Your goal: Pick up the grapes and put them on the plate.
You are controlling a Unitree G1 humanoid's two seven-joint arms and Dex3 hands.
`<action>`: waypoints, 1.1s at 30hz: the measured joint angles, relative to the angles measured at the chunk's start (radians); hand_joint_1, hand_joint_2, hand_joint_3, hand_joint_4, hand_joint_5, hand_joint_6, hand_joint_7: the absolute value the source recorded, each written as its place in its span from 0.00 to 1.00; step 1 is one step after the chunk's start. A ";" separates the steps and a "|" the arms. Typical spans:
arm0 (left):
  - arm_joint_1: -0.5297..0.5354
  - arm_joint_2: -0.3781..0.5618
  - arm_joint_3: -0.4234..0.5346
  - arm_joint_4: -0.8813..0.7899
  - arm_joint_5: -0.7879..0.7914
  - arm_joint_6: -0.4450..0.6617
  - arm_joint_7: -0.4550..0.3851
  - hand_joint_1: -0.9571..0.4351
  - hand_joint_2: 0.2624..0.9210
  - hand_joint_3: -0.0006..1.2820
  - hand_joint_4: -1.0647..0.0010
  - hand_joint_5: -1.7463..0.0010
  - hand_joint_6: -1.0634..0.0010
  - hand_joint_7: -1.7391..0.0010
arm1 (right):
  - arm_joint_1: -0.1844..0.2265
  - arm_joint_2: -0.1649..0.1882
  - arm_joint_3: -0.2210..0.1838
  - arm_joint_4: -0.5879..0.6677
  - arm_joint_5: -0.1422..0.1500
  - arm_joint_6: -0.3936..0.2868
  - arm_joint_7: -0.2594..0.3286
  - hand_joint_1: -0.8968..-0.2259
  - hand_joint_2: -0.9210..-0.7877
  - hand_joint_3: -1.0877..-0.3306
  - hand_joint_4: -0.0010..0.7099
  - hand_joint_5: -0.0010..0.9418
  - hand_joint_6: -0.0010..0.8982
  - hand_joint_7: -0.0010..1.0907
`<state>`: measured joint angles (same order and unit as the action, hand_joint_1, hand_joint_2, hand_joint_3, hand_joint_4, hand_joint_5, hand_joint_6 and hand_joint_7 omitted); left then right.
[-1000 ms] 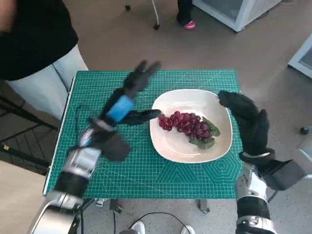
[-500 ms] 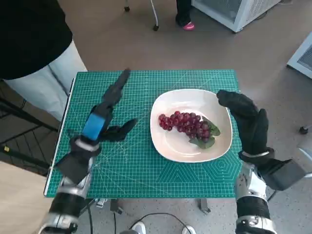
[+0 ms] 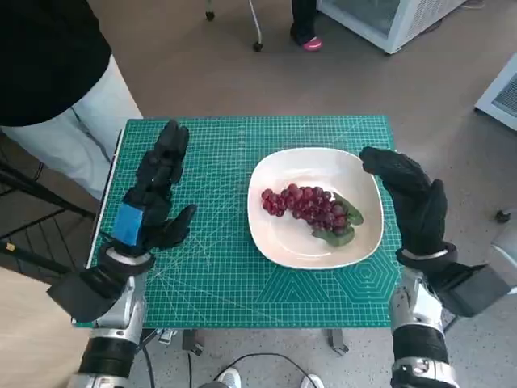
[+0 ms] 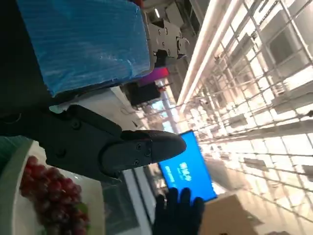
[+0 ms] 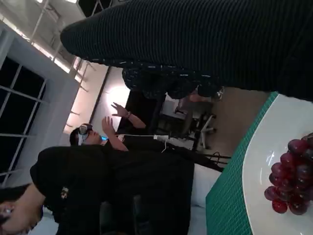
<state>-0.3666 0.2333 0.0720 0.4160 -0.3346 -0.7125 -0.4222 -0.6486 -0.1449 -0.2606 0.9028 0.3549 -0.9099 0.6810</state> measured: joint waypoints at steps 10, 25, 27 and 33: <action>0.000 -0.026 0.031 0.009 -0.011 -0.011 -0.037 0.22 1.00 0.35 1.00 1.00 0.88 0.99 | 0.000 0.006 0.001 0.000 0.000 -0.002 0.000 0.75 0.00 0.70 0.74 0.01 0.57 0.07; -0.004 -0.055 0.061 0.038 -0.018 -0.032 -0.073 0.23 1.00 0.34 1.00 1.00 0.86 0.98 | -0.006 0.005 -0.001 0.006 0.000 -0.002 0.000 0.75 0.00 0.70 0.74 0.00 0.57 0.07; -0.006 -0.058 0.064 0.041 -0.018 -0.036 -0.073 0.24 1.00 0.34 1.00 1.00 0.86 0.98 | -0.006 0.004 -0.001 0.006 0.000 -0.002 0.000 0.75 0.00 0.69 0.74 0.00 0.58 0.07; -0.008 -0.067 0.065 0.050 -0.015 -0.041 -0.073 0.24 1.00 0.33 1.00 1.00 0.86 0.98 | -0.006 0.004 -0.002 0.009 0.000 -0.002 0.003 0.76 0.00 0.69 0.74 0.00 0.58 0.06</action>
<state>-0.3745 0.1664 0.1372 0.4660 -0.3494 -0.7536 -0.4951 -0.6551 -0.1409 -0.2629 0.9115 0.3546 -0.9119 0.6841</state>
